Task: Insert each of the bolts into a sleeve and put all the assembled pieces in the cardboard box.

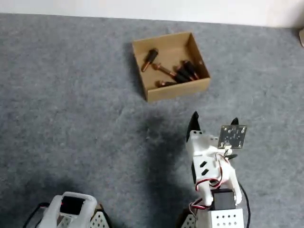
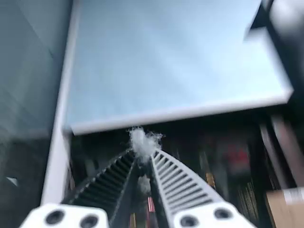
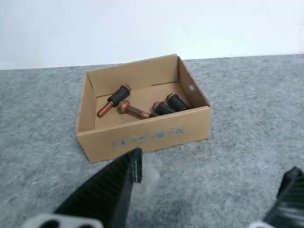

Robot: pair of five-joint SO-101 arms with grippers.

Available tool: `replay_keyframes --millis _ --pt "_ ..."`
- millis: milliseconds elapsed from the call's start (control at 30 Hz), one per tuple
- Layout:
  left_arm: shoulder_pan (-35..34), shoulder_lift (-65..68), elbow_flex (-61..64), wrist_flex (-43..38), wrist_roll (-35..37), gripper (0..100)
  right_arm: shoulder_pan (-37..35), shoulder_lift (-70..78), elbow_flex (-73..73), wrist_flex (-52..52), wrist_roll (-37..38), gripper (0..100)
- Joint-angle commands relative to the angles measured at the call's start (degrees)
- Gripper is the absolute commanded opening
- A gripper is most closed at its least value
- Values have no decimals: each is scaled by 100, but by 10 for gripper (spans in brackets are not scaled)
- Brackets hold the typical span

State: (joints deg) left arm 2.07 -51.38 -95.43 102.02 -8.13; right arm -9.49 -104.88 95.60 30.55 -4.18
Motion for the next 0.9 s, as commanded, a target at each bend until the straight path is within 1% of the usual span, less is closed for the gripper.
replay_keyframes --millis 0,33,100,167,300,467,667,700,733,800,867 --pt "4 -593 154 44 -18 6 -22 -31 523 -136 62 406" --pt "4 -752 462 44 -18 6 -22 -31 523 -127 62 406" --pt "13 -1059 1578 44 -18 6 -22 -31 523 -127 62 406" --pt "40 -1393 3073 44 -18 6 -22 -31 523 -127 62 406" --pt "13 -2167 6492 18 -18 6 -13 -31 523 -127 62 406" --pt "13 -3178 10475 -721 -35 6 -13 -31 532 -127 62 406" --pt "13 -5103 14914 -1767 -44 6 -13 -31 541 -127 62 406" --pt "13 -5411 15459 -2048 -79 6 -13 -31 541 -127 62 406" --pt "-31 -5516 15626 -2347 -229 6 -13 -31 541 -127 62 406" --pt "-259 -5297 15688 -2690 -703 6 -13 -31 541 -127 62 406" --pt "-435 -5095 15916 -2980 -985 6 -13 -31 541 -127 62 406"
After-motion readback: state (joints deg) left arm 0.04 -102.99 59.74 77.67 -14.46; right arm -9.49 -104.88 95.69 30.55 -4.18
